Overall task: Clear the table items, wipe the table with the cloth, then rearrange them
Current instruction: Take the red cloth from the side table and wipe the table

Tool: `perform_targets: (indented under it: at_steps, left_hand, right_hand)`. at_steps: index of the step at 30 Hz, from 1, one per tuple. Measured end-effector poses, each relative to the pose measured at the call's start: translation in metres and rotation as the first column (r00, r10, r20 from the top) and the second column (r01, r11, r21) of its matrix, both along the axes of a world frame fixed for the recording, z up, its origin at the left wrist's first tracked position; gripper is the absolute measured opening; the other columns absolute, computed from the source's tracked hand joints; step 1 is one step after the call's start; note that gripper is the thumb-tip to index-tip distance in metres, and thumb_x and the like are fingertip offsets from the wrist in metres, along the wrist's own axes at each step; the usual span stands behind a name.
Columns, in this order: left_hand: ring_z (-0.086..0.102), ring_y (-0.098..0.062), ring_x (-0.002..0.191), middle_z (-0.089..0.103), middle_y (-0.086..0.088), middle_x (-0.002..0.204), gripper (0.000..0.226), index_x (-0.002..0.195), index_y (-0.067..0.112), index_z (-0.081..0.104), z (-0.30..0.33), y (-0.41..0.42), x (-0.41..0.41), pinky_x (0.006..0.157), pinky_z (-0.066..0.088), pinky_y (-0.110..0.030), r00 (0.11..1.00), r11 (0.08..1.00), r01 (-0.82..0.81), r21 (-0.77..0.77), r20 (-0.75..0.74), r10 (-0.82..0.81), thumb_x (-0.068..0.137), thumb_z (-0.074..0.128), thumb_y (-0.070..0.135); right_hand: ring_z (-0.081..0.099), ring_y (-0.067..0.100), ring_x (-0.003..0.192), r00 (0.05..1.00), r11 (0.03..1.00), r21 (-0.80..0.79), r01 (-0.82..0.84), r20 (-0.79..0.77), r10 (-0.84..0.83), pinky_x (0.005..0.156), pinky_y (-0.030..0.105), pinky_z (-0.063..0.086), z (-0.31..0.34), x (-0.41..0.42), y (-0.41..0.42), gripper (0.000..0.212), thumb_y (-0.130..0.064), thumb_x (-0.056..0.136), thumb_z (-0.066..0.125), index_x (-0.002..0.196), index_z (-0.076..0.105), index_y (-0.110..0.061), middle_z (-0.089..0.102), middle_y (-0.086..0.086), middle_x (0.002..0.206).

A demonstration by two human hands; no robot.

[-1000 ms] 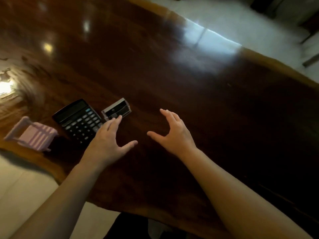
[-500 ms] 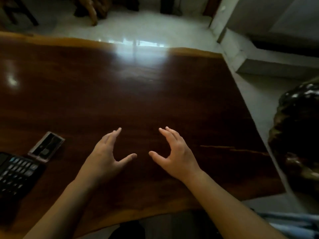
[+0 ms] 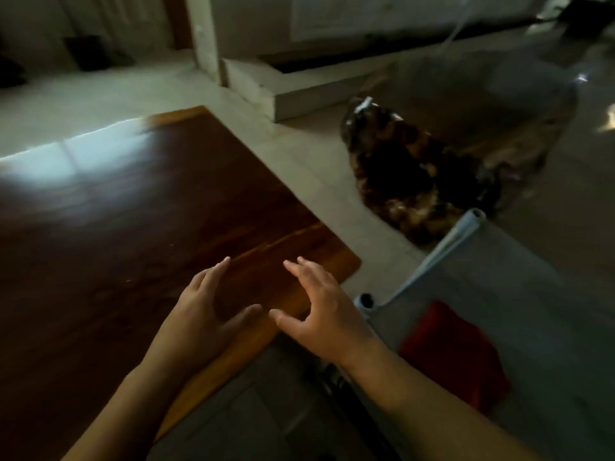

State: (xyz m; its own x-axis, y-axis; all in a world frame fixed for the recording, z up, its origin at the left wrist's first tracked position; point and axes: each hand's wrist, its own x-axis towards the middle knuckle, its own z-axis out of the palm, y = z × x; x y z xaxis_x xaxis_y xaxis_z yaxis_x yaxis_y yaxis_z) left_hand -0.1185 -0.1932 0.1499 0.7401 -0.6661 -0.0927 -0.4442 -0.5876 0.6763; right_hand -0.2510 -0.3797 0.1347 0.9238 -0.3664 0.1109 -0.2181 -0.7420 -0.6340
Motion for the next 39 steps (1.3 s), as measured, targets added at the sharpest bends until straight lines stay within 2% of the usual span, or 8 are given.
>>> perform_targets:
  at_steps: [11,19,23,27,31,33,37,39]
  left_hand:
    - [0.046,-0.010,0.128,0.045,0.004,0.149,0.089,0.150,0.032,0.037,0.004,-0.183,-0.136,0.103,0.045,-0.035,0.899,0.900,0.436,-0.009,0.057,-0.435,0.075,0.059,0.074]
    - [0.051,-0.029,0.128,0.053,-0.010,0.142,0.065,0.142,0.018,0.049,-0.049,-0.286,-0.184,0.100,0.043,-0.040,0.810,0.789,0.584,0.190,-0.076,-0.582,0.092,0.059,0.057]
    - [0.056,-0.033,0.122,0.057,-0.015,0.136,0.058,0.138,0.011,0.052,-0.071,-0.318,-0.183,0.097,0.048,-0.042,0.815,0.751,0.573,0.330,-0.126,-0.566,0.096,0.054,0.051]
    - [0.065,-0.031,0.106,0.068,-0.014,0.121,0.041,0.128,0.010,0.063,-0.083,-0.328,-0.186,0.082,0.053,-0.037,0.832,0.783,0.555,0.282,-0.172,-0.528,0.098,0.054,0.037]
    - [0.065,-0.035,0.105,0.070,-0.017,0.117,0.039,0.122,0.004,0.066,-0.085,-0.335,-0.186,0.077,0.048,-0.035,0.867,0.833,0.491,0.254,-0.237,-0.439,0.095,0.059,0.031]
    - [0.067,-0.036,0.099,0.071,-0.018,0.109,0.038,0.114,0.003,0.069,-0.082,-0.335,-0.190,0.073,0.048,-0.034,0.879,0.857,0.448,0.256,-0.300,-0.371,0.090,0.064,0.032]
    - [0.066,-0.027,0.066,0.069,-0.010,0.077,0.031,0.091,0.005,0.071,-0.078,-0.334,-0.192,0.054,0.045,-0.029,0.834,0.904,0.361,0.228,-0.512,-0.204,0.077,0.070,0.032]
    - [0.068,-0.023,0.070,0.071,-0.007,0.082,0.034,0.093,0.006,0.072,-0.077,-0.333,-0.194,0.057,0.052,-0.030,0.794,0.897,0.381,0.222,-0.576,-0.195,0.072,0.072,0.033]
  right_hand:
    - [0.026,0.012,0.147,0.882,0.878,0.089,0.470,-0.004,-0.471,0.112,0.025,0.025,-0.009,-0.186,-0.101,0.083,-0.063,0.086,0.068,0.154,0.035,-0.029,0.033,0.000,0.160]
    - [0.049,0.019,0.134,0.582,0.570,0.121,0.812,-0.234,-0.779,0.104,0.031,0.041,-0.040,-0.268,-0.127,0.069,-0.048,0.090,0.069,0.148,0.047,-0.018,0.050,0.004,0.148]
    - [0.061,0.019,0.116,0.475,0.436,0.191,0.880,-0.368,-0.799,0.086,0.026,0.048,-0.054,-0.278,-0.140,0.065,-0.045,0.091,0.069,0.147,0.048,-0.020,0.059,0.005,0.140]
    - [0.058,-0.001,0.081,0.450,0.351,0.295,0.889,-0.417,-0.790,0.055,0.006,0.036,-0.068,-0.269,-0.148,0.060,-0.041,0.091,0.071,0.143,0.053,-0.018,0.067,-0.001,0.124]
    - [0.061,0.020,0.120,0.409,0.330,0.250,0.911,-0.424,-0.808,0.084,0.023,0.046,-0.076,-0.255,-0.150,0.061,-0.040,0.090,0.072,0.142,0.055,-0.014,0.063,0.007,0.137]
    - [0.060,0.024,0.123,0.388,0.310,0.245,0.919,-0.419,-0.821,0.093,0.029,0.046,-0.078,-0.254,-0.151,0.059,-0.040,0.089,0.072,0.138,0.058,-0.012,0.064,0.009,0.136]
    - [0.066,0.022,0.110,0.389,0.293,0.279,0.915,-0.411,-0.824,0.077,0.026,0.042,-0.079,-0.251,-0.156,0.044,-0.040,0.088,0.072,0.123,0.065,-0.013,0.071,0.005,0.119]
    - [0.067,0.023,0.108,0.392,0.294,0.284,0.913,-0.404,-0.826,0.074,0.026,0.041,-0.079,-0.251,-0.158,0.040,-0.039,0.088,0.072,0.119,0.066,-0.013,0.072,0.005,0.114]
